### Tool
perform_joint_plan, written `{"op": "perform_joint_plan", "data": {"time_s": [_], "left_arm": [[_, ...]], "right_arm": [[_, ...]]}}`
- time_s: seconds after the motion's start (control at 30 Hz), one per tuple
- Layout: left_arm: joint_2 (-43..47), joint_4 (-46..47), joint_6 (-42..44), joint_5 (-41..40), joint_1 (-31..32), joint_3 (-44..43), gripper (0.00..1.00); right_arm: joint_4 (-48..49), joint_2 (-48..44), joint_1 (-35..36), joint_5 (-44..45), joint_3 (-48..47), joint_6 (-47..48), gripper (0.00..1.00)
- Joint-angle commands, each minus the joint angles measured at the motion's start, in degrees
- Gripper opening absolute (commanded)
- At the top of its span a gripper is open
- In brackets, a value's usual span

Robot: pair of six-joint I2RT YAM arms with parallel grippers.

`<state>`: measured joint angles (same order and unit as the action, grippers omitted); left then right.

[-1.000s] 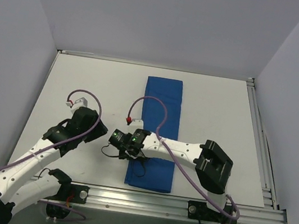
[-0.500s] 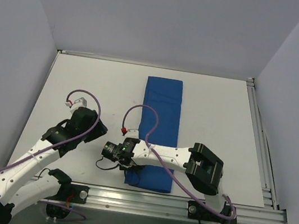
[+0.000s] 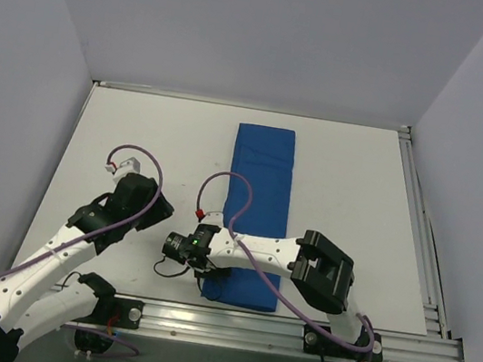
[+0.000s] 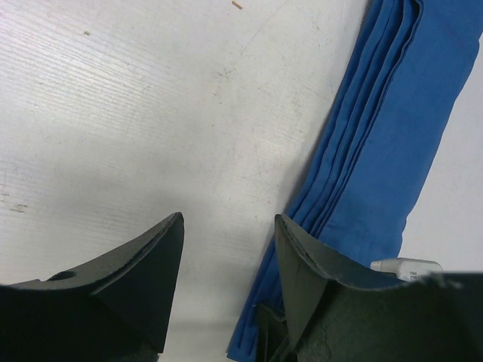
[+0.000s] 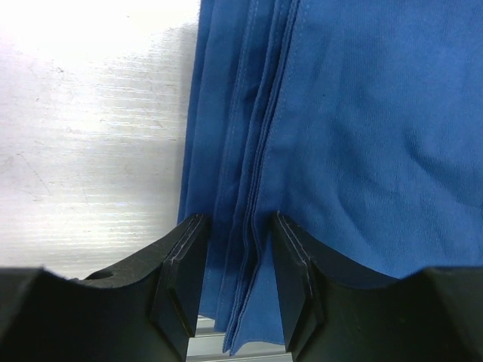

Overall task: Open and lay out the surgical kit
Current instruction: Open the surgical kit at the center of the board.

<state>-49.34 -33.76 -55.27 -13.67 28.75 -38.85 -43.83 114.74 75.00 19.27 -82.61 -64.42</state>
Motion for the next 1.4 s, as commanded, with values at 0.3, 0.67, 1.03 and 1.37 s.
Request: {"op": "perform_joint_plan", "data": {"time_s": [0.3, 0.67, 1.03, 1.37], "left_arm": [[1.44, -0.52, 0.42, -0.13, -0.45, 0.18, 0.60], [1.27, 0.10, 0.69, 0.22, -0.71, 0.18, 0.60], [0.92, 0.62, 1.48, 0.58, -0.89, -0.17, 0.60], [0.83, 0.71, 1.65, 1.10, -1.24, -0.35, 0.60]], "right_arm": [[-3.63, 1.19, 1.37, 0.95, -1.77, -1.58, 0.38], [-4.85, -0.74, 1.55, 3.14, -0.71, -2.72, 0.02], [-13.90, -6.62, 0.68, 9.29, -2.29, -5.80, 0.00], [-10.31, -10.76, -1.26, 7.54, 1.13, -3.25, 0.03]]}}
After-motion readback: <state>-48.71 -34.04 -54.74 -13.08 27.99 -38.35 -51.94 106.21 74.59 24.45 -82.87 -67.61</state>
